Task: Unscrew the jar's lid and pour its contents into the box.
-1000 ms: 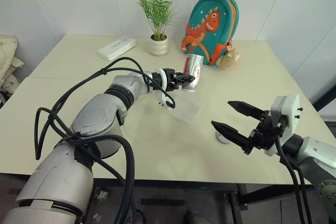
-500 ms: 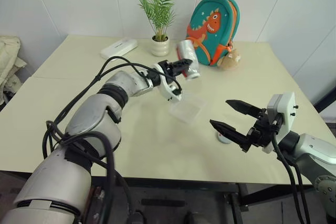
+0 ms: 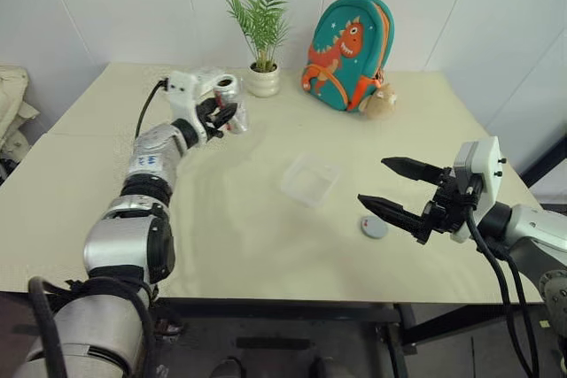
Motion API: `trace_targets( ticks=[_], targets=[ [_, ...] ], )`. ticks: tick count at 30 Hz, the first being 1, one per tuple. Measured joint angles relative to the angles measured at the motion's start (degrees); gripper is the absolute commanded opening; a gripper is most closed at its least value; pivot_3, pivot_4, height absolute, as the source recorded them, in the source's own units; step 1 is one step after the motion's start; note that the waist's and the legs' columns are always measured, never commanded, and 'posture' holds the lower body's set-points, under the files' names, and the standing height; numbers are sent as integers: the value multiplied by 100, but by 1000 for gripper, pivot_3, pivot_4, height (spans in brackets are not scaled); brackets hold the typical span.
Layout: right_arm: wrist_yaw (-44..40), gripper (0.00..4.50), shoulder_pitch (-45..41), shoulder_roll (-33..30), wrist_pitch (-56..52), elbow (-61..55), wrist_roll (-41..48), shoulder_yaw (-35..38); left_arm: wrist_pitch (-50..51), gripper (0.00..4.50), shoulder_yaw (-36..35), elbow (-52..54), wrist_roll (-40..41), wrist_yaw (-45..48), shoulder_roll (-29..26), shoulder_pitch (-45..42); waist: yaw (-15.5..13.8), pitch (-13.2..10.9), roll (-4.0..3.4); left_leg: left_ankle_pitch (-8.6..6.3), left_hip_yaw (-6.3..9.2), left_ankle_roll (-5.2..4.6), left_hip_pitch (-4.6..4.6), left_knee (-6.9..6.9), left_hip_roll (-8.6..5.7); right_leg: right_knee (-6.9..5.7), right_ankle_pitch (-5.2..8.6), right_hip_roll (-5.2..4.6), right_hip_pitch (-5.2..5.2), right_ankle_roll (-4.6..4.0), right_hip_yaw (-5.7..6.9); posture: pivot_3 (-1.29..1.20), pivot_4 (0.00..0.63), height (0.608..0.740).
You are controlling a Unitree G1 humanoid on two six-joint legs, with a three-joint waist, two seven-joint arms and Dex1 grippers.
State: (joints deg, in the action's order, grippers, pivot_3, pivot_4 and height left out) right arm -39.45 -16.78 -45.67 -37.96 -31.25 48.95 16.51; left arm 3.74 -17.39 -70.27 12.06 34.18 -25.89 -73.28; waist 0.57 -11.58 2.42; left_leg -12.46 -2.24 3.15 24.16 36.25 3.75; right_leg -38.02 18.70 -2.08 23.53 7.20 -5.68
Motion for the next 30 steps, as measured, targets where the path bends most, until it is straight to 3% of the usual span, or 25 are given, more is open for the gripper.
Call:
trace_targets(
  ticks=[7, 13, 17, 22, 27, 30],
  targets=[
    [-190, 4477, -152, -1, -3, 154, -3, -82, 839, 1874, -425, 178, 425, -152, -286, 139, 32, 0, 0, 0, 2, -2, 1, 0, 0, 2, -2, 0, 0, 1, 1, 0, 150, 740],
    [-295, 4477, -19, -1, 36, 135, 1, -31, -291, 1874, 836, 198, -718, -102, -107, -193, -61, 0, 1, 0, -1, -3, 5, 1, -1, 13, -5, 0, -1, 2, 1, 0, 150, 740],
    [-422, 4477, 482, -27, 139, 77, -26, 322, -2495, 1874, 2873, 239, -2783, -647, 196, -672, -166, 2, 3, -5, -9, -8, 5, -1, -3, 37, -8, -1, -10, 7, -5, 0, 150, 740],
    [-265, 4477, 724, 7, 268, -200, -80, 471, -4139, 1874, 5058, 225, -5282, -2839, 491, -1104, -115, 2, 3, -13, -35, -13, -1, -7, -3, 45, -12, 0, -2, 15, -39, 0, 150, 740],
    [69, 4477, 1128, 166, 296, -567, -81, 523, -4221, 1874, 7152, 206, -7670, -5539, 637, -1376, -26, 0, 6, -16, -47, -16, 1, -9, -3, 44, -14, 0, 9, 22, -57, 0, 150, 740],
    [250, 4477, 1280, 197, 296, -762, -57, 629, -3738, 1874, 7939, 79, -8583, -6664, 728, -1436, -30, -1, 7, -17, -56, -19, 2, -8, -4, 44, -16, 0, 13, 25, -63, 0, 150, 740]
  ],
)
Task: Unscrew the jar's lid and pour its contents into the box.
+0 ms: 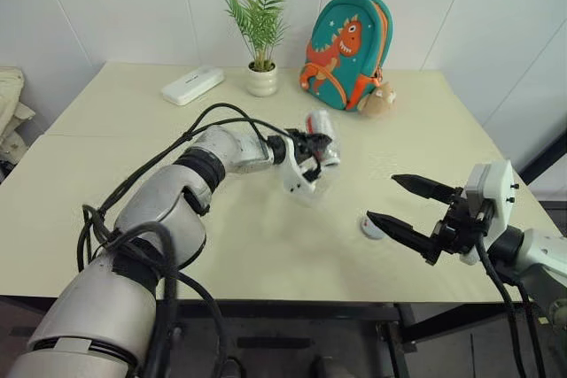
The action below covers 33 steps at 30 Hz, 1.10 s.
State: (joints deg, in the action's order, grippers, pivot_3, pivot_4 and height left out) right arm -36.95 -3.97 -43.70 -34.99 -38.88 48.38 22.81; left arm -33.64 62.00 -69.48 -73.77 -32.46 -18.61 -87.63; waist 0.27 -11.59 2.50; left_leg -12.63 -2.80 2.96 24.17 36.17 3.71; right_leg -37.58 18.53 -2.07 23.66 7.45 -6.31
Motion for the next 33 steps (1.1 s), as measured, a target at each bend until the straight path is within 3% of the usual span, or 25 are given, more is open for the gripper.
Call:
trace_targets(
  ticks=[13, 19, 22, 26, 30, 33],
  targets=[
    [145, 4477, -240, 3, 9, 106, -17, -116, 1503, 1874, 676, -385, -909, -1601, 87, -267, -24, -4, 7, -6, -5, -4, 1, -3, -1, 4, 0, 0, 2, 0, 1, 0, 150, 740],
    [95, 4477, -305, 2, 13, 134, -27, -193, 1336, 1874, 548, -354, -804, -1745, 31, -264, -27, -4, 6, -7, -8, -3, 2, -4, -1, 4, 0, 0, 3, 1, 0, 0, 150, 740],
    [50, 4477, -308, -1, 14, 162, -27, -193, 587, 1874, -238, -401, 80, -1000, -95, -209, -23, -3, 6, -6, -10, -3, 0, -4, -1, 3, 0, 0, 3, 1, 0, 0, 150, 740],
    [-97, 4477, -304, -93, 14, 258, -23, -157, -290, 1874, -2113, -585, 2173, 1281, -358, 240, -5, -2, 3, -5, -18, -1, -5, -3, 1, -6, 0, 0, 3, 0, -2, 0, 150, 740],
    [-429, 4477, -309, -302, 14, 348, 41, -27, 39, 1874, -4164, -581, 4488, 3840, -346, 941, -23, -1, 2, -3, -17, -3, -3, 8, 0, -14, 0, -1, 2, -1, 0, 0, 150, 740],
    [-630, 4477, -397, -407, 13, 439, 101, 24, 736, 1874, -5227, -531, 5689, 4989, -259, 1239, -20, -1, 2, -3, -14, -5, -4, 18, 1, -23, -1, -1, -1, 0, 1, 0, 150, 740]
  ],
)
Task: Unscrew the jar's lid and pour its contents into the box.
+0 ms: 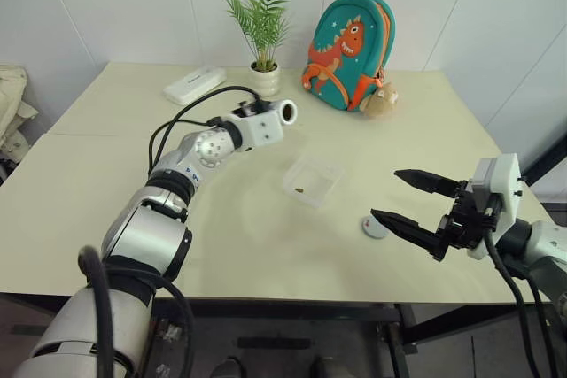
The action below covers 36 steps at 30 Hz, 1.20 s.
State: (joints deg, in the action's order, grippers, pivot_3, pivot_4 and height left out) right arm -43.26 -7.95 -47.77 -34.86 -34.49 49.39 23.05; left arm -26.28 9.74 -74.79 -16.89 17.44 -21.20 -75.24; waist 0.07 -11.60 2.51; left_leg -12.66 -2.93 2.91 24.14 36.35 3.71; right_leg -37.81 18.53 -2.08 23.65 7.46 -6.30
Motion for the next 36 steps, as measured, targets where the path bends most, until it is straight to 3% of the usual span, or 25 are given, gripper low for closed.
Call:
trace_targets(
  ticks=[4, 8, 17, 19, 26, 36],
  targets=[
    [-231, 4477, -262, -169, -3, 261, 15, -16, 1347, 1874, -1304, 269, 1458, 1066, 62, 353, 31, 0, 0, 0, 5, -2, -1, 16, 0, -11, -2, 0, -3, 3, 1, 0, 150, 740],
    [-376, 4477, -548, -195, -6, 491, -4, -178, 2137, 1874, -1966, 568, 2186, 1470, 24, 724, 64, 2, -4, 2, 8, -4, -4, 19, 1, -16, -4, 0, -6, 4, 2, 0, 150, 740],
    [-593, 4477, -886, -220, -24, 753, -112, -477, 2247, 1874, -2000, 894, 2328, 1724, 26, 1305, 64, 3, -4, -1, 10, -9, 0, 37, 1, -14, -7, 0, -10, 5, 2, 0, 150, 740],
    [-613, 4500, -901, -226, -35, 764, -119, -478, 2229, 2591, -1970, 942, 2309, 1723, 21, 1338, 65, 3, -5, -1, 10, -9, 0, 40, 1, -15, -8, 0, -11, 5, 2, 0, 150, 740],
    [-736, 4500, -920, -317, -60, 775, -149, -478, 2234, 4439, -1640, 1574, 2118, 1940, -32, 1743, 101, 3, -5, -2, 10, -11, 2, 47, 2, -14, -12, 0, -13, 5, 1, 0, 150, 740],
    [-1038, 4500, -949, -482, -49, 975, -203, -460, 3248, 4439, -1524, 3505, 2252, 2793, -727, 2627, 202, 3, -6, -3, 9, -12, 0, 47, 6, -15, -12, 0, -13, 4, -1, 0, 150, 740]
  ],
)
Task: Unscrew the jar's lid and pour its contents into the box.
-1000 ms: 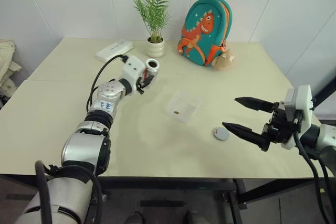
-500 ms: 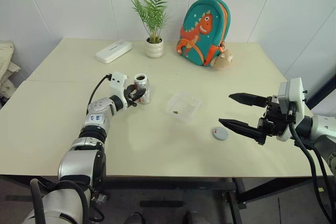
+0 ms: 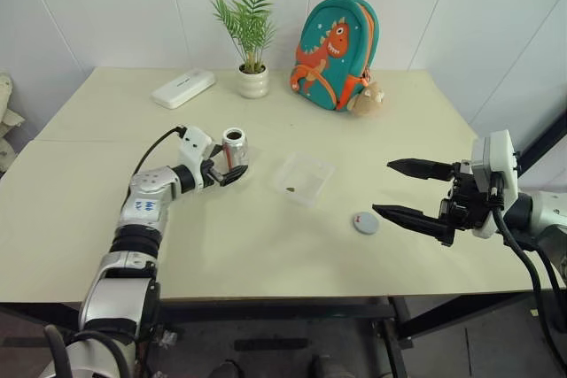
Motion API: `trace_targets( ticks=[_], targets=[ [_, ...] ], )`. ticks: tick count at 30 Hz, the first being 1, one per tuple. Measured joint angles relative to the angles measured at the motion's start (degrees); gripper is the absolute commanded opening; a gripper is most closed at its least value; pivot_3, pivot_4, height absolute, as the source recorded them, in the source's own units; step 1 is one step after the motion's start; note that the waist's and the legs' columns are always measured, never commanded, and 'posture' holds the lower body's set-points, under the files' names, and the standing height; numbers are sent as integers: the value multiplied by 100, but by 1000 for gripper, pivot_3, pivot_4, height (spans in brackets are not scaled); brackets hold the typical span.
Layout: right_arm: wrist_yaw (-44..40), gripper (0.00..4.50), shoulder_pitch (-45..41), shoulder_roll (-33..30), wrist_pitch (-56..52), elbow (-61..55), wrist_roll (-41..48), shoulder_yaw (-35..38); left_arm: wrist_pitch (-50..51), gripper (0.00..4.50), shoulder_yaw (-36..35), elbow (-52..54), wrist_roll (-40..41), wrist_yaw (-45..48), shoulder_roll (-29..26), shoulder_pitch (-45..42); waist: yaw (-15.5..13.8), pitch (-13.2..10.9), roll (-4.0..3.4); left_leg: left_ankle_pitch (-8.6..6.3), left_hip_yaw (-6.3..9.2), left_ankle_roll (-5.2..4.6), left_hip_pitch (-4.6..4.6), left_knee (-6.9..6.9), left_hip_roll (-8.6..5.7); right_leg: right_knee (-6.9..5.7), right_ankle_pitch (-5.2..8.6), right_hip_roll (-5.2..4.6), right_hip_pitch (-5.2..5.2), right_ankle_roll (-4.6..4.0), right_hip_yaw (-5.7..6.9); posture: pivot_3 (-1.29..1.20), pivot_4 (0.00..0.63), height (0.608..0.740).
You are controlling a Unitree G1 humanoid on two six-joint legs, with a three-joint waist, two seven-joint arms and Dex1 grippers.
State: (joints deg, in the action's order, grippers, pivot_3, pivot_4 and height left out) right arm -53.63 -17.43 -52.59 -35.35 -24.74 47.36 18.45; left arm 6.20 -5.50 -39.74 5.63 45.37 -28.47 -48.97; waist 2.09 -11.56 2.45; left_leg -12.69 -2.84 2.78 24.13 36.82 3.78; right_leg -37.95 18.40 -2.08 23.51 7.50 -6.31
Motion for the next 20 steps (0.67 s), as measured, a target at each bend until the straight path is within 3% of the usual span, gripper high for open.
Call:
trace_targets(
  ticks=[2, 8, 14, 20],
  targets=[
    [-104, 4500, -7, -32, 23, 59, -36, -1, 263, 4439, 18, 418, 70, 231, -210, 257, -13, 0, 0, -1, 0, -1, 1, 3, 0, 0, -1, 0, 0, -1, 0, 0, 150, 740],
    [-581, 4500, -41, -289, 90, 426, -220, -3, 838, 4439, -230, 1490, 556, 1399, -1557, 1023, 58, 0, 0, -2, -1, -3, -1, -2, 5, 4, 0, -2, 0, -8, 3, 0, 150, 740],
    [-1015, 4500, -183, -442, 399, 1117, -561, -6, 413, 4439, -987, 1075, 1293, 2672, -2444, 1106, 108, 0, 0, -5, -9, -9, -3, -1, 4, 14, -1, -16, 0, -20, 13, 0, 150, 740],
    [-1487, 4500, -132, -572, 696, 1484, -909, -37, 76, 4439, -1272, 526, 1669, 3404, -2593, 1234, 110, 1, -1, -8, -13, -14, -2, -3, 3, 15, 0, -21, 3, -22, 18, 0, 150, 740]
  ],
)
